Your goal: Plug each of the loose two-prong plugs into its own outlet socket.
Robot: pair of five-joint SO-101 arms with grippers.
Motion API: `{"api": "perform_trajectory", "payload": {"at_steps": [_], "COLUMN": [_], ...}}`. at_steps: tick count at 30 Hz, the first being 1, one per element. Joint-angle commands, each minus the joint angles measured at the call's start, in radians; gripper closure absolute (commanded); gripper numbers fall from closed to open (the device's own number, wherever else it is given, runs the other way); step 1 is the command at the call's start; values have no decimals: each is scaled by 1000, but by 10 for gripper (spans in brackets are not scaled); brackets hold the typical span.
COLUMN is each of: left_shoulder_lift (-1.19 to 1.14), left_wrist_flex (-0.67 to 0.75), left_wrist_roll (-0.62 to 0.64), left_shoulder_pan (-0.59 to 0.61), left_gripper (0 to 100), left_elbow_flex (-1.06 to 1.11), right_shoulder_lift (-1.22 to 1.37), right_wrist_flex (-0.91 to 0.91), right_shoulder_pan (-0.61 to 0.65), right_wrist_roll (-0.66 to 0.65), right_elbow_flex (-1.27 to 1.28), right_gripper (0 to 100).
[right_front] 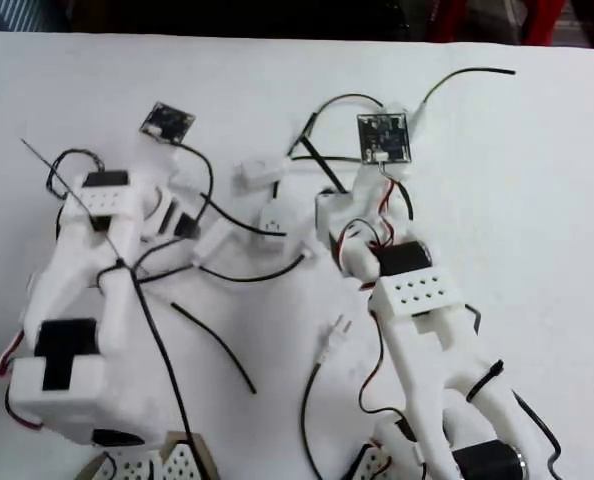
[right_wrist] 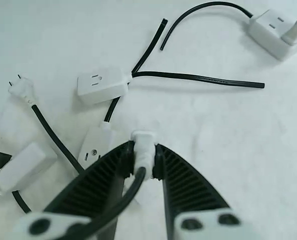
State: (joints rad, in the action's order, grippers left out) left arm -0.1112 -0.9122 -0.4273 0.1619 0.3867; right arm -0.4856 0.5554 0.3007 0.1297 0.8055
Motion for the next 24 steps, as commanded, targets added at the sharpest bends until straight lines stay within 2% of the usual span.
{"api": "perform_trajectory", "payload": {"at_steps": [1, 6, 10, 14, 18, 24], "left_shoulder_lift": [-21, 41, 59, 64, 81, 226], "left_wrist_flex": [-112, -150, -107, -40, -71, -94], "left_wrist_roll": [6, 6, 9, 8, 8, 8], "left_shoulder_pan": [-47, -137, -199, -200, -193, -143], "left_gripper": [688, 688, 688, 688, 705, 710], "left_elbow_flex": [-121, -61, 32, 101, 98, 91], "right_shoulder_lift": [-4, -4, -4, -4, -4, -4], "right_wrist_flex": [-1, -1, 4, 5, 5, 5], "right_shoulder_pan": [5, 5, 5, 5, 8, 10], "right_wrist_roll": [-8, -8, -8, -8, -8, -8], "right_elbow_flex": [-18, -18, -18, -18, -18, -17], "right_gripper": [981, 981, 981, 981, 981, 981]}}
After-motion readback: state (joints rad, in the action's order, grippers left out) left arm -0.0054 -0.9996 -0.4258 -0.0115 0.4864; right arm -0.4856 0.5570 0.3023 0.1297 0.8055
